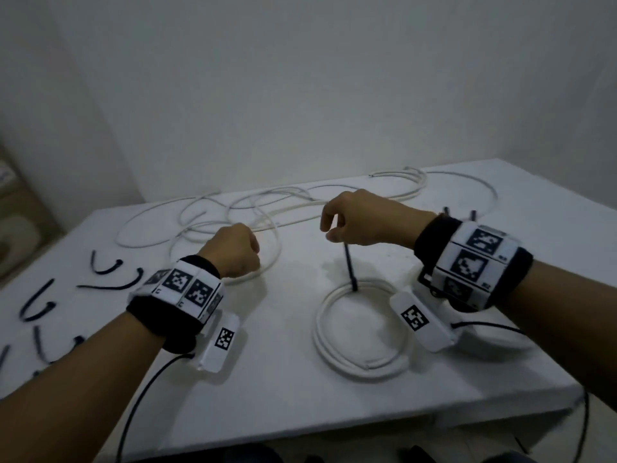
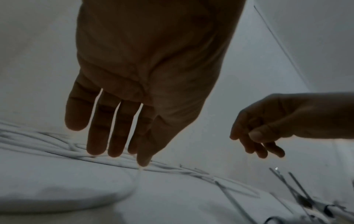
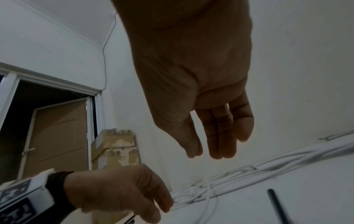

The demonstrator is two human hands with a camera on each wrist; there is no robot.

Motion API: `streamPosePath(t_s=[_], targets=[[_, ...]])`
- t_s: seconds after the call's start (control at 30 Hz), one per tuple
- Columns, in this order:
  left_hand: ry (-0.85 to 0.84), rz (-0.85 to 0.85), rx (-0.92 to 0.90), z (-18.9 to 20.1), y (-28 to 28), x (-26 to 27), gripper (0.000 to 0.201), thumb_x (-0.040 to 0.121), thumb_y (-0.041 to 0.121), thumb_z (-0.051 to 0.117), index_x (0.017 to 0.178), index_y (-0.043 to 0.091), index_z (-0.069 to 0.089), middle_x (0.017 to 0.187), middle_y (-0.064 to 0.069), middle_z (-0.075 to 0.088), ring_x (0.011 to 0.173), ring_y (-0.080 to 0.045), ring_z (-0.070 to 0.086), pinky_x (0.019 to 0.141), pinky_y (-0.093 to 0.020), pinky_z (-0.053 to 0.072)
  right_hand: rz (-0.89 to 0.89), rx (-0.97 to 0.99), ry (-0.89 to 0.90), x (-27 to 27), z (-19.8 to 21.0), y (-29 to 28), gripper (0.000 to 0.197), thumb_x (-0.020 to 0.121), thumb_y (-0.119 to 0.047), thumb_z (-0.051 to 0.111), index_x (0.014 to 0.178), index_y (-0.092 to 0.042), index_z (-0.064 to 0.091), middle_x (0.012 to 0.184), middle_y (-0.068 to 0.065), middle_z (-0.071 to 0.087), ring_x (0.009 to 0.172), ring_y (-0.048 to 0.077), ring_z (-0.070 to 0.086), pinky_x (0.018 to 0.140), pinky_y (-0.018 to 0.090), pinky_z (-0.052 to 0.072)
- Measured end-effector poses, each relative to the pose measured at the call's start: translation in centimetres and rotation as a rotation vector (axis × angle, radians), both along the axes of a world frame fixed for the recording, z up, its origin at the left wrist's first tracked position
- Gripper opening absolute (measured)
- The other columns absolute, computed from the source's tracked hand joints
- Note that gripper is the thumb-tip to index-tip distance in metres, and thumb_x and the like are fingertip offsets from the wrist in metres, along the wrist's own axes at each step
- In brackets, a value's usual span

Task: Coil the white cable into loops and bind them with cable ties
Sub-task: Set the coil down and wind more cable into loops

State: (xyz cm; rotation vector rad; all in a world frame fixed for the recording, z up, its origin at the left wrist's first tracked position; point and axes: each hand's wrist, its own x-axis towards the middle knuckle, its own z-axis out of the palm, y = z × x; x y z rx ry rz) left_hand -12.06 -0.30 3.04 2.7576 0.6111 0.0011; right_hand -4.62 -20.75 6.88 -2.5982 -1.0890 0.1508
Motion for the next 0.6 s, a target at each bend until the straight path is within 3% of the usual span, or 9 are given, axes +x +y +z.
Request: streamPosePath(t_s=[0.07,0.1,0.17,0.2,0.3,0.43,0.53,0.6], targets=[[0.111,-0.008,0.089,-0.7,2.4,-0.6,0.023,0.083,0.014,0.065,0.104,0.021,0.061,0.104,-0.005,0.056,0.096,-0.023,0.057,0.079,-0.027,0.045,0.018,-0.043,0.053,0.7,-0.4,3.6,0.014,0.090,-0.026,0.060,0.100,-0.018,0.064,0.087,0.005,0.067,0.063,0.016,0.059,0.055,0.022,0.046],[0.156,-0.005,0.111,-1.0,3.4,-0.8,0.030,0.084,0.017,0.064,0.113,0.021,0.060,0.113,-0.006,0.057,0.102,-0.024,0.057,0.084,-0.028,0.046,0.017,-0.062,0.082,1.2,-0.7,5.3,0.016,0.091,-0.025,0.059,0.100,-0.013,0.064,0.084,0.008,0.068,0.058,0.016,0.058,0.052,0.021,0.048],[0.220,-0.006,0.127,-1.7,5.1,-1.1,0.047,0.085,0.023,0.065,0.130,0.017,0.054,0.128,-0.007,0.054,0.114,-0.025,0.055,0.094,-0.033,0.047,-0.006,-0.089,0.151,2.2,-1.5,8.4,0.021,0.092,-0.023,0.058,0.094,-0.003,0.063,0.083,0.012,0.069,0.058,0.019,0.061,0.055,0.026,0.053],[0.239,-0.017,0.122,-2.0,5.8,-1.2,0.049,0.084,0.025,0.067,0.131,0.017,0.054,0.129,-0.006,0.054,0.113,-0.024,0.055,0.094,-0.033,0.048,-0.026,-0.101,0.175,2.8,-1.9,9.8,0.023,0.092,-0.023,0.059,0.087,0.000,0.060,0.081,0.013,0.068,0.059,0.021,0.061,0.055,0.028,0.053],[0.242,-0.068,0.118,-2.7,6.8,-1.2,0.041,0.081,0.027,0.071,0.120,0.020,0.062,0.119,-0.002,0.058,0.106,-0.021,0.058,0.089,-0.029,0.049,-0.113,-0.104,0.236,3.9,-3.1,13.2,0.030,0.091,-0.025,0.060,0.073,-0.006,0.045,0.077,0.013,0.061,0.062,0.025,0.059,0.053,0.029,0.049],[0.192,-0.144,0.138,-3.0,7.2,-1.1,0.015,0.090,0.018,0.061,0.103,0.016,0.067,0.111,-0.003,0.063,0.101,-0.022,0.059,0.084,-0.028,0.043,-0.173,-0.117,0.328,4.2,-4.2,15.7,0.032,0.094,-0.019,0.056,0.069,-0.004,0.044,0.075,0.011,0.056,0.078,0.025,0.056,0.053,0.024,0.041],[0.158,-0.167,0.116,-2.7,7.4,-1.3,0.016,0.096,0.022,0.053,0.103,0.011,0.063,0.111,-0.006,0.062,0.098,-0.023,0.057,0.080,-0.028,0.041,-0.271,0.060,0.520,4.3,-3.9,15.8,0.021,0.094,-0.004,0.044,0.075,0.001,0.047,0.069,0.017,0.058,0.053,0.025,0.056,0.046,0.027,0.045],[0.136,-0.170,0.059,-2.2,7.4,-1.6,0.025,0.098,0.033,0.050,0.107,0.011,0.058,0.109,-0.005,0.061,0.096,-0.021,0.056,0.080,-0.029,0.043,-0.307,0.267,0.608,4.4,-2.5,14.7,0.017,0.094,-0.002,0.040,0.082,0.007,0.047,0.069,0.020,0.060,0.047,0.026,0.057,0.043,0.029,0.050]])
